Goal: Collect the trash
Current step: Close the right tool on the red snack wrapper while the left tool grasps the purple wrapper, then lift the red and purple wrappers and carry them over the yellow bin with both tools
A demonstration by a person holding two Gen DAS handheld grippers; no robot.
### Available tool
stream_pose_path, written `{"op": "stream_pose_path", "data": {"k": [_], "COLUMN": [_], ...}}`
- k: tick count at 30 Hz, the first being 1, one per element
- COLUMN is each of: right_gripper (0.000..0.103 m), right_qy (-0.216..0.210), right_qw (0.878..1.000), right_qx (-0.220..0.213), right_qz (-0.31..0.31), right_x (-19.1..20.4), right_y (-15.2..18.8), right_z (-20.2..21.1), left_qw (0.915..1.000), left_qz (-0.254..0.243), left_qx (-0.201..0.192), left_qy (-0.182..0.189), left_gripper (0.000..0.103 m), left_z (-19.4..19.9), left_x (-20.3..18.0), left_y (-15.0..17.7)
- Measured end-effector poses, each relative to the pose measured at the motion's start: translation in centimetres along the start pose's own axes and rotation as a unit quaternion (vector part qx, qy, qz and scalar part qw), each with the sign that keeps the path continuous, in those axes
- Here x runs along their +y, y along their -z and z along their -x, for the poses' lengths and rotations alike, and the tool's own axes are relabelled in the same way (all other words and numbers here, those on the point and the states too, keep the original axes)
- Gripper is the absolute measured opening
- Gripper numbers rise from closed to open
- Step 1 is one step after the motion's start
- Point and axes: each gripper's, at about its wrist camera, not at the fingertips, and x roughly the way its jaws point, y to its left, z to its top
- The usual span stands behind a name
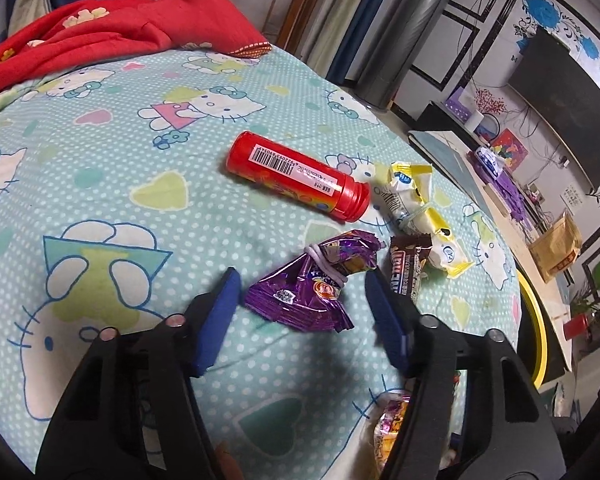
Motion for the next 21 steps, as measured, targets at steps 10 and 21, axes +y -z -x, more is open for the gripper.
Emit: {"op": "stream_pose_path", "data": {"k": [10, 21], "right_gripper": [0.015, 0.013], "right_qy": [0.015, 0.030], "right_qw": [0.999, 0.998], "right_qx": [-0.019, -0.037], "right_qz": [-0.025, -0.050], "right_x": [-1.6, -3.8], "right_y": [0.8, 0.6], "right_z": [1.5, 2.6], "left_qw": [1.0000, 0.9995], "left_qz": [-0.003, -0.019], "left_qx": [0.001, -0.023], "left_qy": [0.003, 0.012], "left_gripper": [0.038, 0.028], "left_z": [0.2, 1.7], "left_x": [0.0, -0.9], "left_y": [0.1, 0.3]}}
